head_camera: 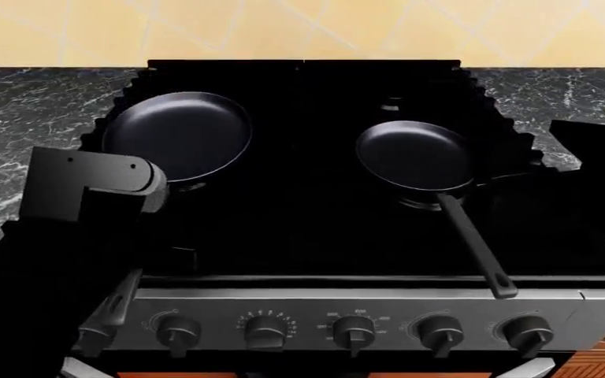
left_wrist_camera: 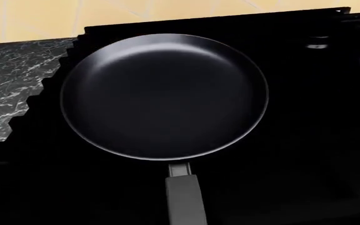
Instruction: Place both pans onto different burners. Then place the chili pepper and the skewer on different pans.
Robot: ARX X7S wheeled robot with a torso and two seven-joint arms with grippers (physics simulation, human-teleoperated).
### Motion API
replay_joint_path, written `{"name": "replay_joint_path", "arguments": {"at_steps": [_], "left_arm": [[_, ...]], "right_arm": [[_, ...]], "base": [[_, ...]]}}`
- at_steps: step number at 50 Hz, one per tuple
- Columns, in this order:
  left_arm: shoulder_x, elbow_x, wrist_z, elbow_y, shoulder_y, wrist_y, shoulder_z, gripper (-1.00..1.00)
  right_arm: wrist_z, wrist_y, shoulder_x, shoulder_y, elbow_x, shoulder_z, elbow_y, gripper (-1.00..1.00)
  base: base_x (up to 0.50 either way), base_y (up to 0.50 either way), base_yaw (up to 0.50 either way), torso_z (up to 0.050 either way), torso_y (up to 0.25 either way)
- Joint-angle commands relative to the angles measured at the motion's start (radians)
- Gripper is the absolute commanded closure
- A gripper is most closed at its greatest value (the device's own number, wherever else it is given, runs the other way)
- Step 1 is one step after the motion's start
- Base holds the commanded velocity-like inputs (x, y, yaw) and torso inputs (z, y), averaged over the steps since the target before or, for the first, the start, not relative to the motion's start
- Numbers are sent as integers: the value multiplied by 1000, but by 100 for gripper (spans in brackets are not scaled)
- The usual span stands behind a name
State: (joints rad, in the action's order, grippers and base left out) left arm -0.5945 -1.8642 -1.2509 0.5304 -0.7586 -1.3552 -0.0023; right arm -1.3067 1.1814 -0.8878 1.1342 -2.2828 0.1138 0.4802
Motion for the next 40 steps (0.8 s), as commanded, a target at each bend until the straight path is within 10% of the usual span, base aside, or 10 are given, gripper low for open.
{"name": "replay_joint_path", "arguments": {"at_steps": [1,34,35,40], "left_arm": [[-16,9,-70,-29,2,23,-2,100],[19,209,98,-118,5,25,53,100],[18,192,84,-116,5,25,55,-100],[8,102,8,-92,-8,31,70,-100]], "right_arm": [[20,-9,-3,-3,10,13,-1,-100],[46,-30,-26,-14,18,14,8,-100],[47,-31,-27,-15,18,14,9,-100],[49,-36,-29,-19,18,13,13,-100]], "base": [[0,0,0,0,0],[0,0,0,1,1],[0,0,0,0,0],[0,0,0,0,0]]}}
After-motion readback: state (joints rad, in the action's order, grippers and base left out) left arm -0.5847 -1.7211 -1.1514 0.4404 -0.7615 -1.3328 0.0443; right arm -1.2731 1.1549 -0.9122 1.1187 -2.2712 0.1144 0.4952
